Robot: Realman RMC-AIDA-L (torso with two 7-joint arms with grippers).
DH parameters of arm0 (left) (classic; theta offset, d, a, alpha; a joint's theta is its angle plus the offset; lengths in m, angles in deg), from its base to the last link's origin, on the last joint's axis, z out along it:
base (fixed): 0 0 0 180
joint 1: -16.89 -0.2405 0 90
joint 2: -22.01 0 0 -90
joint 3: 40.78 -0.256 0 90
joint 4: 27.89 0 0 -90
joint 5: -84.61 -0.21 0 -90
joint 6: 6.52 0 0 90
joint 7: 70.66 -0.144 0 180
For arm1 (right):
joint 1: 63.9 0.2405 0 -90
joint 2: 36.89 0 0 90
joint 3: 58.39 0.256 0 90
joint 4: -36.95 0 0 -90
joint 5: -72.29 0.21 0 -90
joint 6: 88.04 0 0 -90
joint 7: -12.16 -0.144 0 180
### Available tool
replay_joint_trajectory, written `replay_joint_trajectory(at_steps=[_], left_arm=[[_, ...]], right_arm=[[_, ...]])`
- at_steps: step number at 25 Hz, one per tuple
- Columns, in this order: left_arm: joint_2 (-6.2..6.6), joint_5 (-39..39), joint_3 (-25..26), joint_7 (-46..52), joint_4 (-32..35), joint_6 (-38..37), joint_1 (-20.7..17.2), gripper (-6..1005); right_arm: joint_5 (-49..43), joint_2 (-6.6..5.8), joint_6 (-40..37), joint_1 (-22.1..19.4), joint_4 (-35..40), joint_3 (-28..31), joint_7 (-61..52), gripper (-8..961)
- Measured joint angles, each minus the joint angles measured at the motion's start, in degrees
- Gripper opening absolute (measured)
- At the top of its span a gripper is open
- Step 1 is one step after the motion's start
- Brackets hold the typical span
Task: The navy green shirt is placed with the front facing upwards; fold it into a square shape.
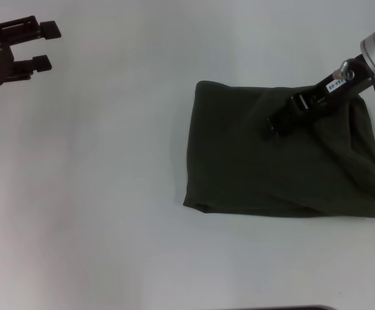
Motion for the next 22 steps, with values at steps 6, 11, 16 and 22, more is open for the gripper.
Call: replay_joint_trajectory(at_steps=[6, 11, 16, 22], left_arm=[[-0.01, 0.0, 0.5, 0.0, 0.0, 0.4, 0.1, 827], [-0.14, 0.0, 0.4, 0.0, -0.2, 0.5, 0.3, 827], [-0.2, 0.0, 0.4, 0.0, -0.1, 0.5, 0.3, 827], [-0.21, 0.0, 0.4, 0.0, -0.2, 1.1, 0.4, 827]], right_arm=[[-6.6, -0.1, 1.8, 0.2, 1.5, -0.7, -3.3, 544], [-8.2, -1.79, 1.0, -1.3, 5.3, -0.4, -5.4, 544], [-10.8, -3.64, -2.6, -3.8, 11.9, -0.1, -8.0, 544], [-15.5, -5.56, -4.0, -5.7, 16.9, 7.5, -8.6, 543]])
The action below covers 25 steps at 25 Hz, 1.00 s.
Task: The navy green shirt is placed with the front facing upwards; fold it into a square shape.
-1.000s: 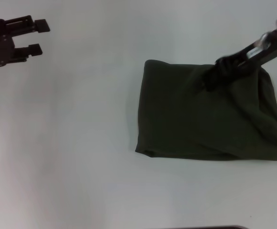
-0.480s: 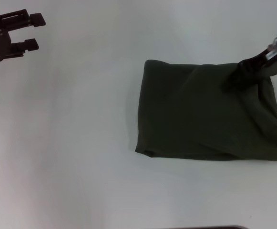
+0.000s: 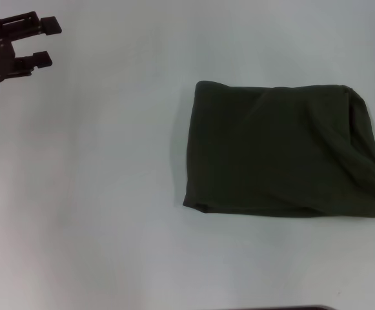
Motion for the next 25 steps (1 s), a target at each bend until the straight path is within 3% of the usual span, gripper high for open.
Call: replay_joint_trajectory(at_steps=[3, 6, 12, 19, 25], left_arm=[[-0.04, 0.0, -0.1, 0.0, -0.1, 0.1, 0.1, 828], [-0.08, 0.0, 0.0, 0.0, -0.1, 0.1, 0.1, 828], [-0.09, 0.0, 0.1, 0.0, -0.2, -0.2, 0.1, 828], [-0.15, 0.0, 0.0, 0.0, -0.3, -0.1, 0.1, 827], [-0.18, 0.0, 0.0, 0.0, -0.4, 0.1, 0.1, 827]], right_arm=[[6.8, 0.35, -1.6, -0.1, -1.2, 3.0, 3.1, 542], [11.7, 1.05, -1.8, 0.6, -4.7, 2.0, 4.5, 541], [12.1, 4.31, 1.8, 3.0, -11.3, -2.0, 6.0, 540], [11.1, 7.15, 7.9, 3.3, -12.4, -4.0, 4.9, 541], [3.3, 6.88, 6.8, 3.4, -9.4, -6.0, 2.1, 542]])
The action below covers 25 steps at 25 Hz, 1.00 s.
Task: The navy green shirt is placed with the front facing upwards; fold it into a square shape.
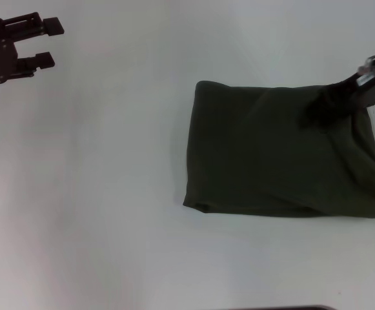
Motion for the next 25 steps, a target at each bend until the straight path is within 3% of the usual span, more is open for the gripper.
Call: replay_joint_trajectory(at_steps=[5, 8, 10, 13, 18, 25], left_arm=[[-0.02, 0.0, 0.1, -0.1, 0.0, 0.0, -0.1, 827], [-0.07, 0.2, 0.1, -0.2, -0.1, 0.0, -0.1, 826], [-0.08, 0.3, 0.1, -0.2, -0.1, 0.0, -0.2, 826], [-0.12, 0.3, 0.1, -0.2, -0.1, 0.0, -0.2, 826], [-0.25, 0.3, 0.1, -0.3, -0.1, -0.2, -0.2, 826], [-0.54, 0.3, 0.1, -0.4, -0.1, -0.3, -0.5, 825]], right_arm=[[-1.1, -1.92, -5.4, -2.6, 10.1, 1.7, -2.2, 541], [-3.3, -4.39, -7.1, -4.1, 14.2, 3.0, -4.5, 541], [-4.9, -5.32, -7.1, -4.6, 14.8, 4.3, -5.4, 540], [-3.1, -5.19, -7.2, -5.0, 14.8, 6.6, -4.0, 541], [-1.5, -3.48, -6.1, -4.6, 12.8, 6.4, -1.5, 542], [-1.8, -3.86, -4.9, -5.8, 8.6, 6.7, -0.7, 541]])
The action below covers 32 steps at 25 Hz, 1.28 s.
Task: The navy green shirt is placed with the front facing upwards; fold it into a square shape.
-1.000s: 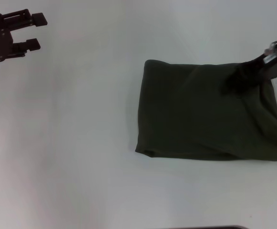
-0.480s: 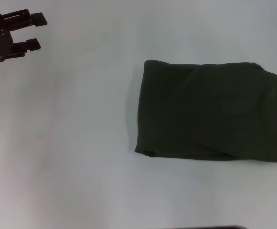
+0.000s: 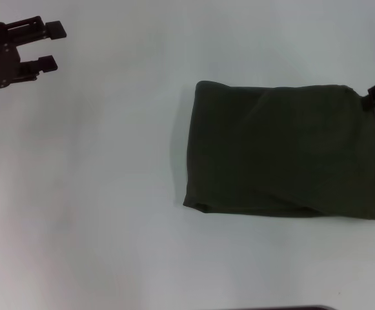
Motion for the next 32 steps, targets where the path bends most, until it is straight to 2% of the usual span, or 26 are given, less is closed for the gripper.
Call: replay_joint_trajectory(at_steps=[5, 11, 14, 20, 32], left_arm=[[-0.12, 0.0, -0.1, 0.0, -0.1, 0.1, 0.1, 825], [-0.54, -0.3, -0.3, 0.1, -0.1, 0.4, 0.4, 825], [-0.54, -0.3, -0.4, 0.3, -0.1, 0.4, 0.7, 825], [-0.52, -0.3, -0.4, 0.4, -0.1, 0.0, 0.9, 824], [-0.57, -0.3, -0.4, 0.4, -0.1, 0.3, 1.1, 824]], right_arm=[[0.3, -0.89, 0.5, -3.2, -0.2, 2.1, 1.2, 541], [1.4, -0.84, 2.2, -5.5, -1.6, 7.8, 4.3, 541], [3.5, -0.67, 3.0, -5.4, -4.6, 9.7, 6.3, 541], [4.0, -1.29, 6.6, -4.4, -12.0, 9.6, 7.5, 540], [5.2, -1.62, 7.4, -3.8, -12.3, 10.2, 7.2, 538]])
